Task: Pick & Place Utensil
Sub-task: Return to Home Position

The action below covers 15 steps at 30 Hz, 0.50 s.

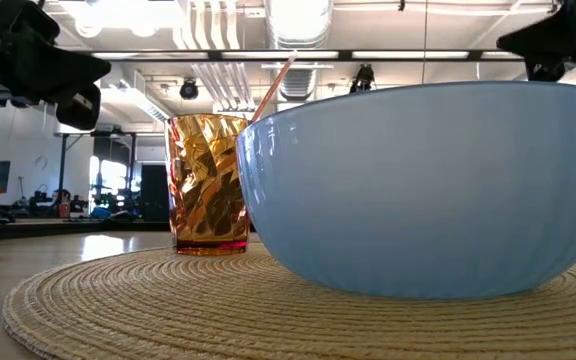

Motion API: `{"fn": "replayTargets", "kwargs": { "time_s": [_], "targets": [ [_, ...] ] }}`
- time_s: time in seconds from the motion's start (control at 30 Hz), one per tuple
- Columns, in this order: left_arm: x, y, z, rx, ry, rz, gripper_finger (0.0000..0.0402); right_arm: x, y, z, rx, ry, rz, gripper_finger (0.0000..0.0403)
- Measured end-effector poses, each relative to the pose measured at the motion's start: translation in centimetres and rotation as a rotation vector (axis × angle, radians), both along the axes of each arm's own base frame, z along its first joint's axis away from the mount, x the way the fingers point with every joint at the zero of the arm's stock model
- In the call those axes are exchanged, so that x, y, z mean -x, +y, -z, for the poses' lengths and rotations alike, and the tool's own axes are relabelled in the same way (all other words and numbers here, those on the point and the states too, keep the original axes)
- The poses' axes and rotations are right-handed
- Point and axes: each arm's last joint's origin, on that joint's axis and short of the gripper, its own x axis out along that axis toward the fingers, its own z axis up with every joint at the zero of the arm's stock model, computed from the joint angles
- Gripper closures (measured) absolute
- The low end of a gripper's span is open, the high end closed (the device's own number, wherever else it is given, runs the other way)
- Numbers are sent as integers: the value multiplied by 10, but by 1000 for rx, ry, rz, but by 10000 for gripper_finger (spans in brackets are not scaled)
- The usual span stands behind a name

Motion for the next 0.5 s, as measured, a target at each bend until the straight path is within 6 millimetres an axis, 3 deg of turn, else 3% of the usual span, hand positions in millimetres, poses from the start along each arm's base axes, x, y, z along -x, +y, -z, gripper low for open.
{"fn": "replayTargets", "kwargs": {
  "time_s": [0.27,0.5],
  "targets": [
    [0,0,0,-13,-1,0,401,-16,7,33,22,8,-9,394],
    [0,0,0,-13,-1,0,401,-22,12,43,65,-65,-75,394]
  ]
}}
